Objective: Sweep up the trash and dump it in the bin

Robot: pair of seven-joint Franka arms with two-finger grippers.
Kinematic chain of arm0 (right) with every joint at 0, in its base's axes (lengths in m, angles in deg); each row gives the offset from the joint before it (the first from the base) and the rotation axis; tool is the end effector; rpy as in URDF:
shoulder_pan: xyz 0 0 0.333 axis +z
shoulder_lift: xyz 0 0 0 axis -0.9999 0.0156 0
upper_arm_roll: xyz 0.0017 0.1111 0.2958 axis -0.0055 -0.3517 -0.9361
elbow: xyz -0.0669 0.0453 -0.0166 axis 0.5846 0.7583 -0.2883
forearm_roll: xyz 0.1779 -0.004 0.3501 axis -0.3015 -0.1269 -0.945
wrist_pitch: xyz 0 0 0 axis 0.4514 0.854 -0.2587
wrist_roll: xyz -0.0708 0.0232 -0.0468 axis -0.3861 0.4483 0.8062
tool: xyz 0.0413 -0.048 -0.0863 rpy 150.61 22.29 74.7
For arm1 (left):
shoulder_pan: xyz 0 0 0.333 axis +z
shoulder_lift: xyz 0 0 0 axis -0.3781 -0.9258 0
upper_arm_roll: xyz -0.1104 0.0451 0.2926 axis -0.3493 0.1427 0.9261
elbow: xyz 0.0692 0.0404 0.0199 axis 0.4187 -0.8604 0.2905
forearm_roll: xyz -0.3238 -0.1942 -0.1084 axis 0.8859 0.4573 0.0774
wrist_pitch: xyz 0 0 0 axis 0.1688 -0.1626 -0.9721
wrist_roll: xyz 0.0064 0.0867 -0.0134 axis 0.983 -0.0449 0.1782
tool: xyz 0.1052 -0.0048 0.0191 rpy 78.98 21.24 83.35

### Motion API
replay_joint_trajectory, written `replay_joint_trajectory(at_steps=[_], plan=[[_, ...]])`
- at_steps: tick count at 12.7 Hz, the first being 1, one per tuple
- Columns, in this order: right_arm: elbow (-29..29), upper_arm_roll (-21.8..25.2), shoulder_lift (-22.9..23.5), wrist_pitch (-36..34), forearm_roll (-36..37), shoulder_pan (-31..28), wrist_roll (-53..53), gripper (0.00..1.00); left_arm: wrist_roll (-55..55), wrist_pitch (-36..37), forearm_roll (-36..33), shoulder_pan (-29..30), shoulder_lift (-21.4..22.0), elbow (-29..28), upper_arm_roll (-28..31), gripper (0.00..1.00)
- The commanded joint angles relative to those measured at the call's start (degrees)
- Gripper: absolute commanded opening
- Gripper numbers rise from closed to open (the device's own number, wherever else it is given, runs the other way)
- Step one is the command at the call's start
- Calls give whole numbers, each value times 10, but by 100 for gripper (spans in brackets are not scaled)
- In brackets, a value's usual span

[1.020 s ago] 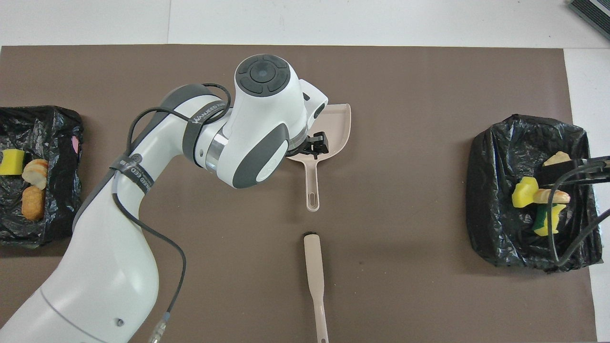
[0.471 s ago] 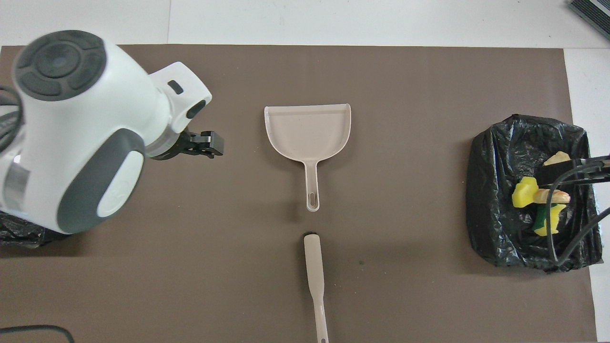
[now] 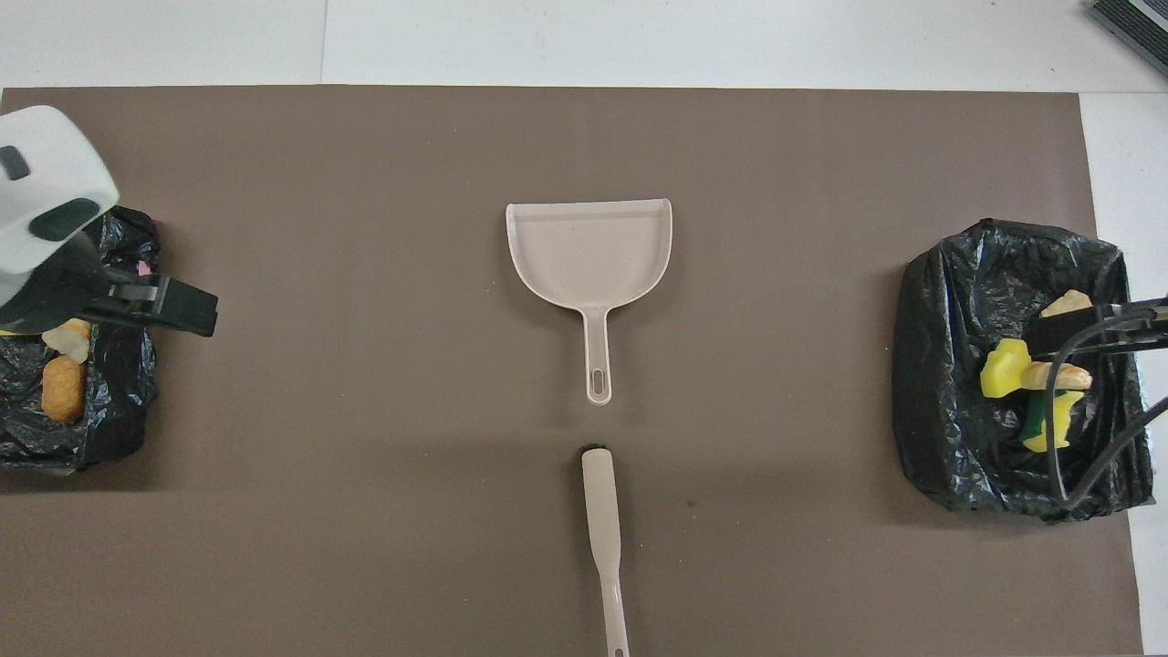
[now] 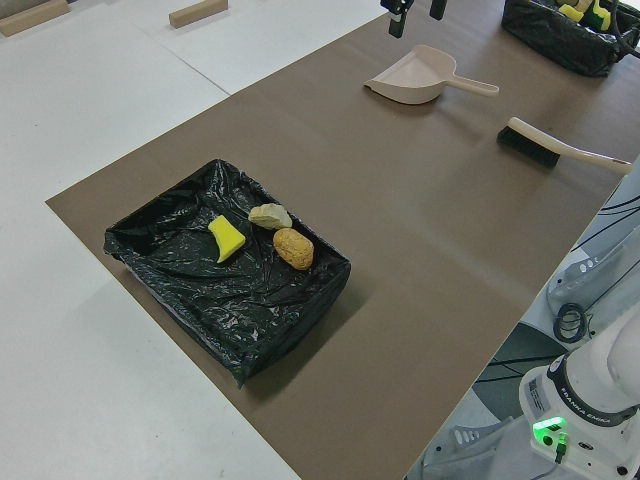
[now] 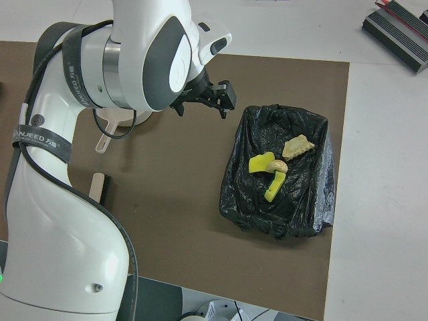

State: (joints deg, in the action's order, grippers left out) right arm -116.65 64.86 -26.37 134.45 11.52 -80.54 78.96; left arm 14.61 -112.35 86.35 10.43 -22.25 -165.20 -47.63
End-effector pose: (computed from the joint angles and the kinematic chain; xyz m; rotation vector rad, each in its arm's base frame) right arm 0.5208 -0.0196 0.6335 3.1244 0.0464 -0.0136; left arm 0.5340 -0.0863 0.6515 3.1212 -0.3017 -0.0851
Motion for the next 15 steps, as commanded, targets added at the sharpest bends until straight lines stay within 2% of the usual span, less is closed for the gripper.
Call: replay_joint_trajectory(at_steps=[1, 4, 9, 11, 15], plan=[[0, -2, 2, 3, -10, -7, 18, 100, 46, 48, 13, 35, -7, 43, -5, 100], [0, -2, 2, 3, -10, -7, 18, 100, 46, 59, 9, 45, -3, 52, -2, 100], [0, -2, 2, 3, -10, -7, 18, 100, 43, 59, 11, 46, 29, 27, -2, 100], [0, -2, 2, 3, -10, -7, 18, 100, 46, 49, 11, 52, 52, -11, -2, 100], [1, -2, 2, 3, -10, -7, 18, 100, 47, 41, 10, 66, 55, -18, -6, 100]])
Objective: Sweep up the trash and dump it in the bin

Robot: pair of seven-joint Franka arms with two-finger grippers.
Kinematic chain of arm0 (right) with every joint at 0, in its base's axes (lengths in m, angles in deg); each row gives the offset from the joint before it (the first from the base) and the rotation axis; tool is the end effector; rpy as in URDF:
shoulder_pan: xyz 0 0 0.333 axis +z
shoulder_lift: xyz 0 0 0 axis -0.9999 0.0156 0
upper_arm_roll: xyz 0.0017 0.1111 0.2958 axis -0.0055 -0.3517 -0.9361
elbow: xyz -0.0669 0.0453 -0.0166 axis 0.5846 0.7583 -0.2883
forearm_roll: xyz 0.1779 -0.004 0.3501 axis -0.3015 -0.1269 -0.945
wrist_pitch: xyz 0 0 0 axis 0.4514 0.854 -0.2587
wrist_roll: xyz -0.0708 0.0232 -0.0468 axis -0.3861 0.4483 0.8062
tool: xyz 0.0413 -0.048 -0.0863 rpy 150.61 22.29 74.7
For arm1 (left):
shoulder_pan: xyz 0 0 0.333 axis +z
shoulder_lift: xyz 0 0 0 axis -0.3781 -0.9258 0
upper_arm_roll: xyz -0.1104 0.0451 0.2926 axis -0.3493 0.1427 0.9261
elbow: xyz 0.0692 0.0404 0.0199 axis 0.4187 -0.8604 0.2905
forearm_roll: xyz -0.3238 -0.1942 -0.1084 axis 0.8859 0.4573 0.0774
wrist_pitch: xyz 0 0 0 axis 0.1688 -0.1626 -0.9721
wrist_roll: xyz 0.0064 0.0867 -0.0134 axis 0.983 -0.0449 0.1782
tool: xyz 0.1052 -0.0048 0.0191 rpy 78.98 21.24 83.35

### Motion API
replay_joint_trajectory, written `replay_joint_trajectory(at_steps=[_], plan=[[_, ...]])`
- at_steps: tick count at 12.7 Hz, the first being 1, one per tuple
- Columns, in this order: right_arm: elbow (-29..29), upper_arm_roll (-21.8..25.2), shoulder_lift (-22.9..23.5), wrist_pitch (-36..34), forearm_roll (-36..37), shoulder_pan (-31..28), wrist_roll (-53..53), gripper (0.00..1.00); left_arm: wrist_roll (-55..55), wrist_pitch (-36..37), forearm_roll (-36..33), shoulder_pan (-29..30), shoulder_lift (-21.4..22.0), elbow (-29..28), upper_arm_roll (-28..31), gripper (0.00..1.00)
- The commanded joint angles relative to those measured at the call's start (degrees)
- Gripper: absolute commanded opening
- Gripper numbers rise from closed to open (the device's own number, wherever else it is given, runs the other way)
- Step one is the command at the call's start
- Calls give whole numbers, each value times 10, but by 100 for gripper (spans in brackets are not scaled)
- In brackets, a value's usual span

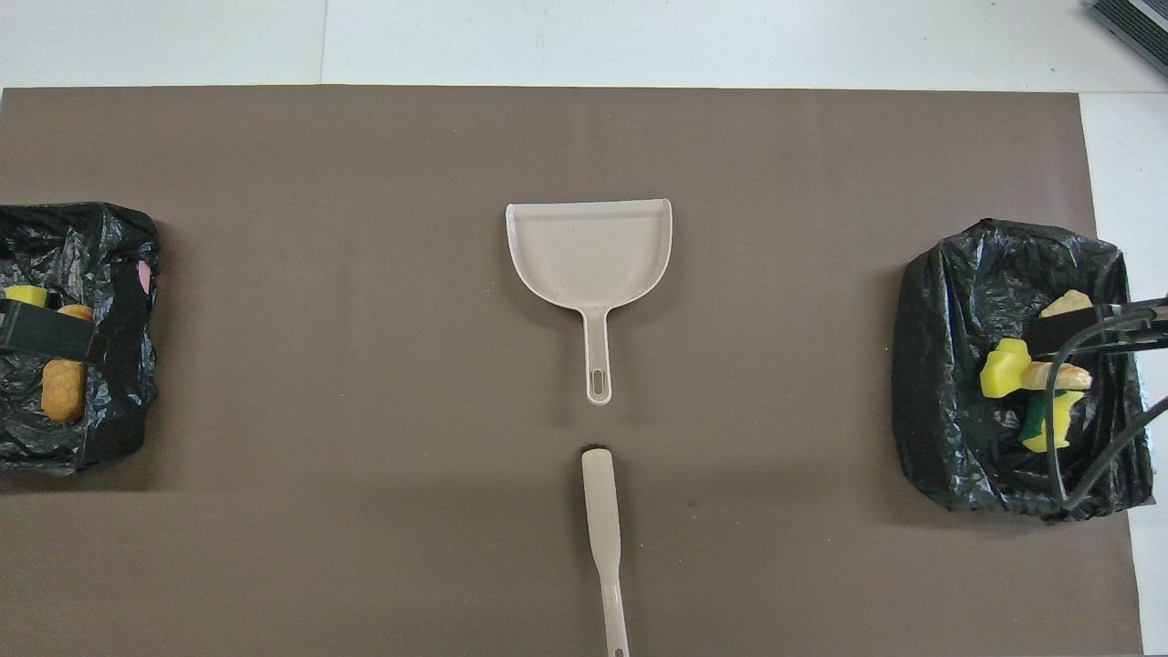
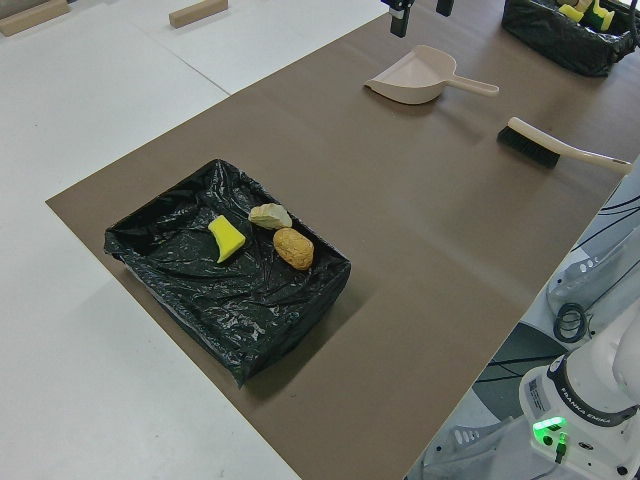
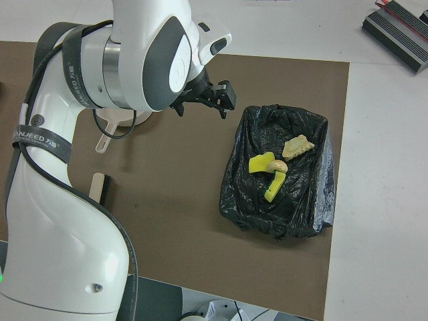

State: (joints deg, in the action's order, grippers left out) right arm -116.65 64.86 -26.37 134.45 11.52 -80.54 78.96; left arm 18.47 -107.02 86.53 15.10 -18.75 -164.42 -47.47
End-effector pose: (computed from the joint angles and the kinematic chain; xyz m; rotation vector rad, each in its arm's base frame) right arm 0.5208 -0.0196 0.6335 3.1244 0.0464 -0.0136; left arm 0.5084 -0.0382 0.6822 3.1123 -0.2766 -0.1126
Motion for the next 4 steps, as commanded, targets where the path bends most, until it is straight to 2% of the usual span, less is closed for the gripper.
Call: replay_joint_trajectory(at_steps=[1, 4], plan=[[0, -2, 2, 3, -10, -7, 18, 100, 7, -12, 11, 25, 19, -23, -11, 100], [0, -2, 2, 3, -10, -7, 18, 100, 7, -16, 13, 27, 16, -19, -18, 100]])
